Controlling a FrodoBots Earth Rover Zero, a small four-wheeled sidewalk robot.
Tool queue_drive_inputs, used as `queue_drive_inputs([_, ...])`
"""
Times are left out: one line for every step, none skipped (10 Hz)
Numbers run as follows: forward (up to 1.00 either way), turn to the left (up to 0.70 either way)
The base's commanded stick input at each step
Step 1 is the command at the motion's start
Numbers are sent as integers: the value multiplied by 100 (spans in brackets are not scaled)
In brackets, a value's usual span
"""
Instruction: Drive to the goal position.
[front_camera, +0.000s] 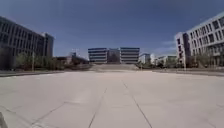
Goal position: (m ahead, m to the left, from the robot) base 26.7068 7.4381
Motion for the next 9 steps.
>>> queue_drive_inputs([70, 3])
queue_drive_inputs([70, -5])
queue_drive_inputs([70, -5])
queue_drive_inputs([70, -5])
queue_drive_inputs([70, -5])
queue_drive_inputs([70, -5])
queue_drive_inputs([70, -5])
queue_drive_inputs([70, -5])
queue_drive_inputs([70, -5])
